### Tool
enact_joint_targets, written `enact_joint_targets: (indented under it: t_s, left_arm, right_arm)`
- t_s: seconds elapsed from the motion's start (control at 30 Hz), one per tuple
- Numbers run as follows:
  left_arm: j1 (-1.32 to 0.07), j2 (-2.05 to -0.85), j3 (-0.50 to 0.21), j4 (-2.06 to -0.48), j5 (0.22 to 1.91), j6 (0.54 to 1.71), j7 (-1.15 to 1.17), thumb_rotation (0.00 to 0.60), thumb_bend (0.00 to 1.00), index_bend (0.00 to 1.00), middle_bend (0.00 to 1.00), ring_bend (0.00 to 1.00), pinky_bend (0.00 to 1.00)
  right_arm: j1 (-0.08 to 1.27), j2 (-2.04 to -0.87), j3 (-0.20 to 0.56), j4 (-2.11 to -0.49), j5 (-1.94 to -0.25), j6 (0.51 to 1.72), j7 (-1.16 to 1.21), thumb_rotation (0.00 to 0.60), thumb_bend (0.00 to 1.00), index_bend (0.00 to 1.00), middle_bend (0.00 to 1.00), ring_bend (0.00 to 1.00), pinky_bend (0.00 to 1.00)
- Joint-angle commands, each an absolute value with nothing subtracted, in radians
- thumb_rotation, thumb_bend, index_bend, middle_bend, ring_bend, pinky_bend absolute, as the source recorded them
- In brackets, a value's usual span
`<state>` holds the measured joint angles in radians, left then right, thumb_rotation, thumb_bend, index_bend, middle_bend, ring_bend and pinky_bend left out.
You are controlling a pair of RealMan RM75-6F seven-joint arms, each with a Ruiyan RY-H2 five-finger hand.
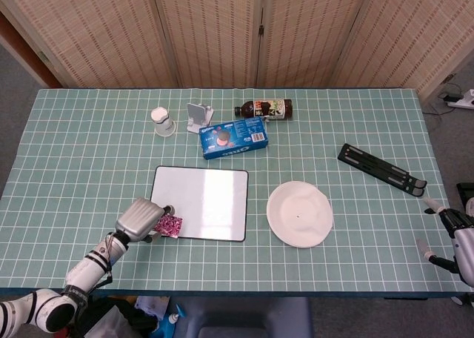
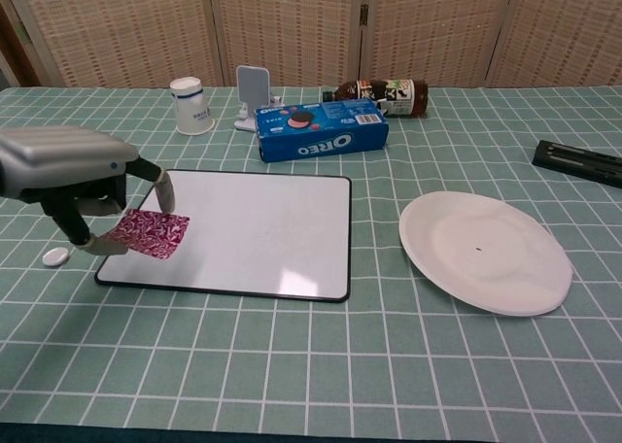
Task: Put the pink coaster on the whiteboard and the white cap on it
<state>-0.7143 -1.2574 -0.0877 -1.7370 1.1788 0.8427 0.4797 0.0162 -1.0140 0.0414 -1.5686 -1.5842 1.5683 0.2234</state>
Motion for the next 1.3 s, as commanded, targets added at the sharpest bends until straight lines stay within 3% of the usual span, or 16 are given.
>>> enact_joint_targets:
  t_s: [0.03, 0.47, 0.63, 1.0, 1.3]
  left_arm:
    - [-0.761, -1.282, -0.116, -1.698, 1.129, 0.799, 0.477, 0.6, 0.25, 0.32, 0.94, 0.96, 1.0]
    - [-0.894, -1.395, -0.124, -1.553, 0.921, 0.721, 0.54, 0.6, 0.25, 0.28, 0.94, 0.96, 1.0]
    - [-0.914, -1.4, -0.12, -1.549, 0.857, 0.744, 0.548, 0.6, 0.25, 0.21, 0.94, 0.96, 1.0]
    - [-0.813, -1.266, -0.046, -1.621, 0.959, 0.855, 0.475, 0.6, 0.25, 0.31, 0.94, 0.96, 1.0]
    - [-0.708, -1.23, 0.043, -1.592, 1.044, 0.908, 0.42, 0.6, 0.25, 0.32, 0.95, 0.96, 1.0]
  right_arm:
    - [0.017, -1.014, 0.042, -1.569, -1.584, 1.567, 0.223, 0.6, 0.22, 0.16, 0.32, 0.29, 0.34]
    - [0.009, -1.012, 0.039, -1.568, -1.574, 1.571, 0.226, 0.6, 0.22, 0.16, 0.32, 0.29, 0.34]
    - [0.005, -1.011, 0.038, -1.568, -1.572, 1.575, 0.226, 0.6, 0.22, 0.16, 0.32, 0.29, 0.34]
    - [0.007, -1.014, 0.038, -1.568, -1.579, 1.577, 0.227, 0.6, 0.22, 0.16, 0.32, 0.29, 0.34]
    - [0.015, -1.018, 0.039, -1.569, -1.592, 1.575, 0.224, 0.6, 0.22, 0.16, 0.32, 0.29, 0.34]
